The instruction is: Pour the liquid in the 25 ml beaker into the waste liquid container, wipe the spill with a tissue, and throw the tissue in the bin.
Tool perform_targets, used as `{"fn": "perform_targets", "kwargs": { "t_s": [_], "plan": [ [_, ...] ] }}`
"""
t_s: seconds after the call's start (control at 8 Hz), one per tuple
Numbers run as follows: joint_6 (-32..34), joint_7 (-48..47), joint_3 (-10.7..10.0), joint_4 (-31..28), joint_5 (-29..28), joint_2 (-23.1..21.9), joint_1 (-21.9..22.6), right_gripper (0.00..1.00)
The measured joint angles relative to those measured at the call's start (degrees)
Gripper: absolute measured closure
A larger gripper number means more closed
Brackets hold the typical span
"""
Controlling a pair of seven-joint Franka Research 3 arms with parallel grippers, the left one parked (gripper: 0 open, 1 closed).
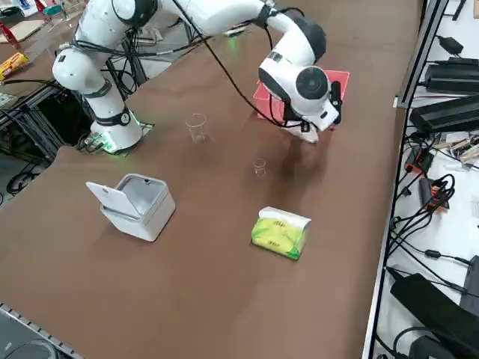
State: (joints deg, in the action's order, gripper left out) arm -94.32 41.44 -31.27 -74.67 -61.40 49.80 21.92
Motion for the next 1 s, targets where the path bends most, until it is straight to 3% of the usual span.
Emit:
{"fn": "perform_targets", "kwargs": {
  "t_s": [0.25, 0.5, 0.75, 1.0],
  "plan": [
    [2.8, 0.0, -5.0, -0.1, 2.1, -2.8, 1.8, 0.98],
    [6.2, 0.0, -11.7, -0.4, 6.3, -5.8, 5.2, 0.98],
    [13.2, 0.0, -19.9, -0.7, 9.4, -7.4, 8.9, 0.98],
    [20.7, 1.4, -29.8, -1.1, 12.1, -7.6, 12.3, 0.98]
  ]
}}
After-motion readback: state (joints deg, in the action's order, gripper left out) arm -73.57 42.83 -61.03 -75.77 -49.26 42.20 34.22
